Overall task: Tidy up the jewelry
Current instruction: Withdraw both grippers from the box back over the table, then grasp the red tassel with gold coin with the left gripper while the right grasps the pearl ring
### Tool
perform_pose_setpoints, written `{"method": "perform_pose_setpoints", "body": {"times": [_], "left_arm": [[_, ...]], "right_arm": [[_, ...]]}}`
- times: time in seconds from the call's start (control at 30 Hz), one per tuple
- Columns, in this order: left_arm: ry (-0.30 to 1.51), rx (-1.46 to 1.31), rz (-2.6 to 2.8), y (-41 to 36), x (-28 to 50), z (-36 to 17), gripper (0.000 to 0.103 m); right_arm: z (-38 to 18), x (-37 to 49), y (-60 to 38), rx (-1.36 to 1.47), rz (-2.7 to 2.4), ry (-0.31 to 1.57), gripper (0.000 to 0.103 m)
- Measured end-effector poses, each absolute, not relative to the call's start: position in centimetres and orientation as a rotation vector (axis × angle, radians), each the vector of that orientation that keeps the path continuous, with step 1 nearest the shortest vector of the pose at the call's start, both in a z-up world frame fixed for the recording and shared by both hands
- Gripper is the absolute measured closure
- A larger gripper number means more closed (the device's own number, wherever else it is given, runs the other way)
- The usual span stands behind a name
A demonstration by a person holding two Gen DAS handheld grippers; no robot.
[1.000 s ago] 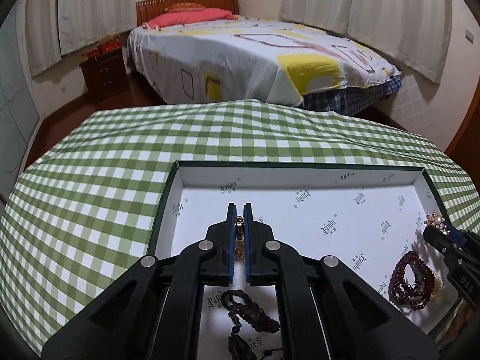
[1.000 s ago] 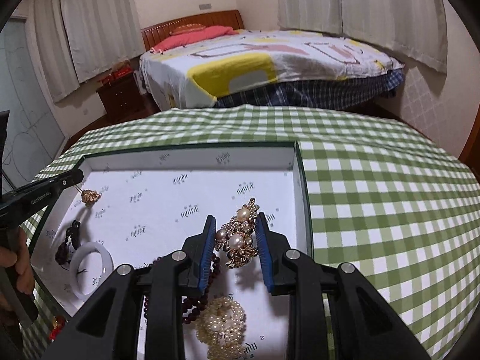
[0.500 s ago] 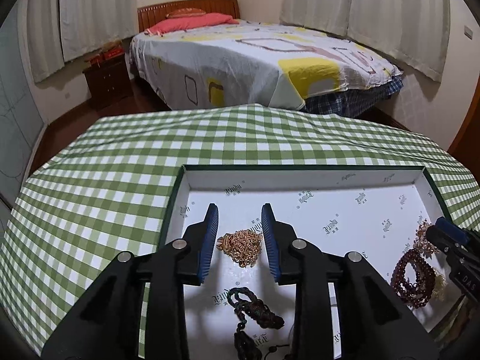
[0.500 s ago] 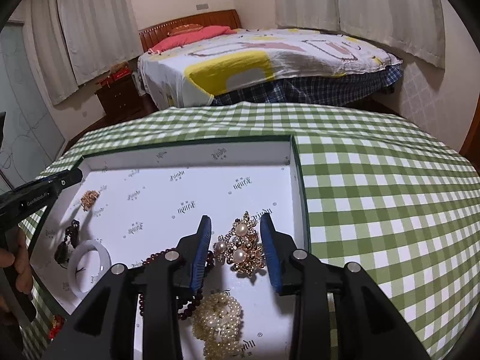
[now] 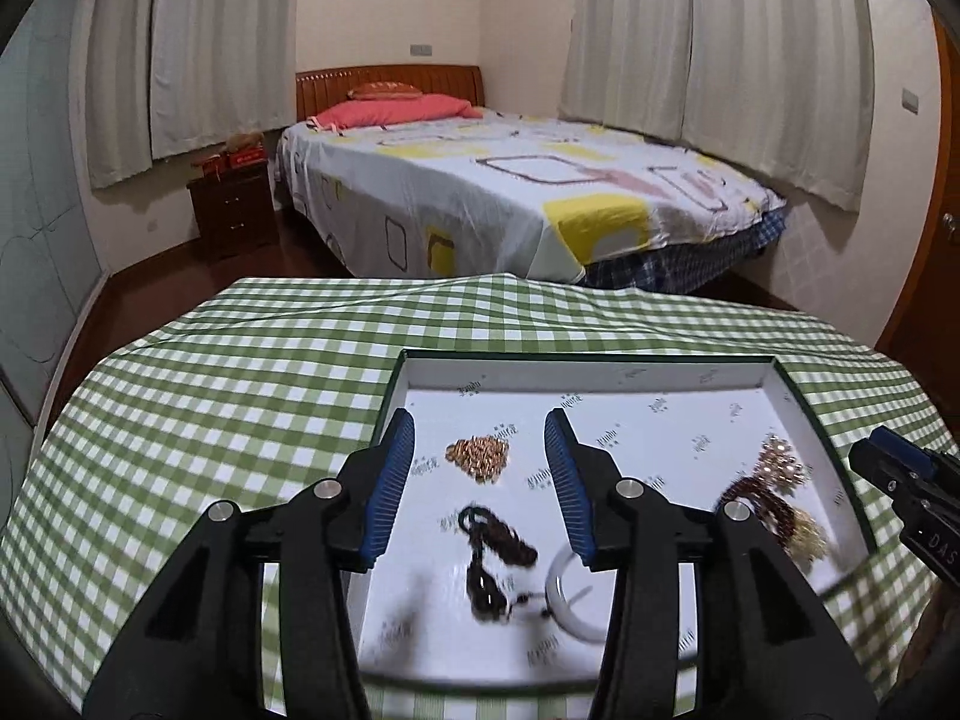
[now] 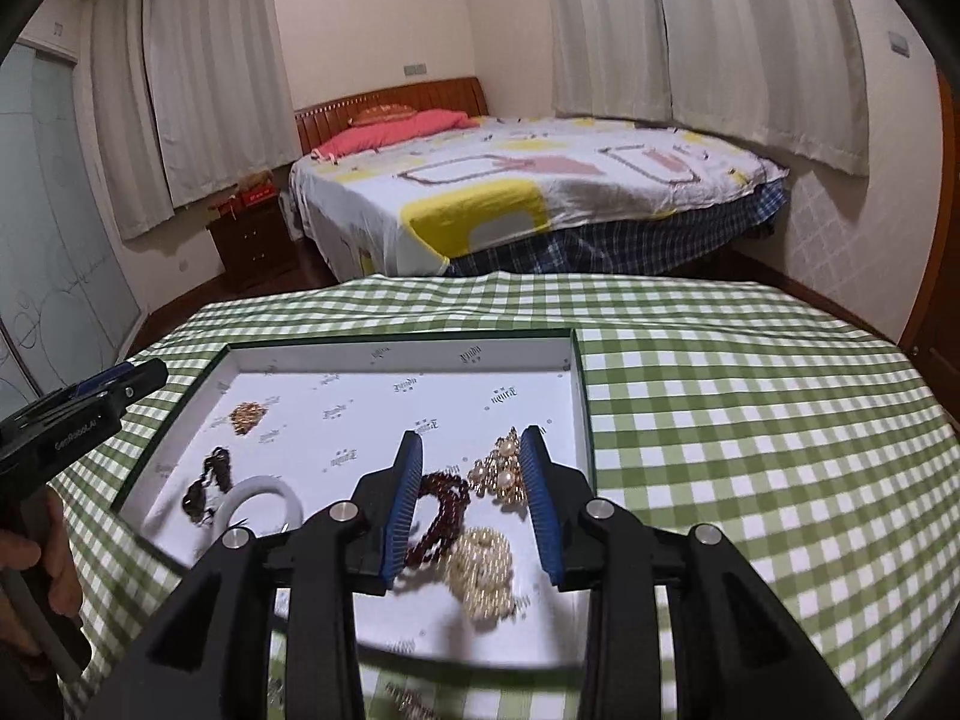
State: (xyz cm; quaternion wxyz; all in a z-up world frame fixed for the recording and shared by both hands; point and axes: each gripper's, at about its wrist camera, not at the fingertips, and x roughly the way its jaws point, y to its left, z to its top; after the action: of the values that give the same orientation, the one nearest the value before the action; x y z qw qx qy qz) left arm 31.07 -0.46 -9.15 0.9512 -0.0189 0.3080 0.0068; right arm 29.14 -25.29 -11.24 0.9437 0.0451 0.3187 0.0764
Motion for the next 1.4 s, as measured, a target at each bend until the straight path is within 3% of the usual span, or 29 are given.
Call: {"method": "perform_pose_setpoints", "body": {"times": [0.3,0.67,1.27,1.4], "left_arm": [[0.602,-0.054,0.027,-0.3,25.8,-8.6,0.058],[0.669,-0.059,0.038,-0.4,20.9,-11.4,0.058],[0.757,-0.066,0.096,2.2,18.8,-14.3,0.058],[0.772,-0.066,0.091,2.0,18.9,-14.7,0.058]], "right_arm": [[-11.2,24.6,-24.7,0.08,0.163,0.642,0.068],[-13.3,20.3,-23.2,0.075,0.184,0.664,0.068],[-16.6,22.3,-16.8,0.001,0.315,0.817,0.068],[-17.4,22.9,-16.2,-0.022,0.323,0.863,0.079]]}}
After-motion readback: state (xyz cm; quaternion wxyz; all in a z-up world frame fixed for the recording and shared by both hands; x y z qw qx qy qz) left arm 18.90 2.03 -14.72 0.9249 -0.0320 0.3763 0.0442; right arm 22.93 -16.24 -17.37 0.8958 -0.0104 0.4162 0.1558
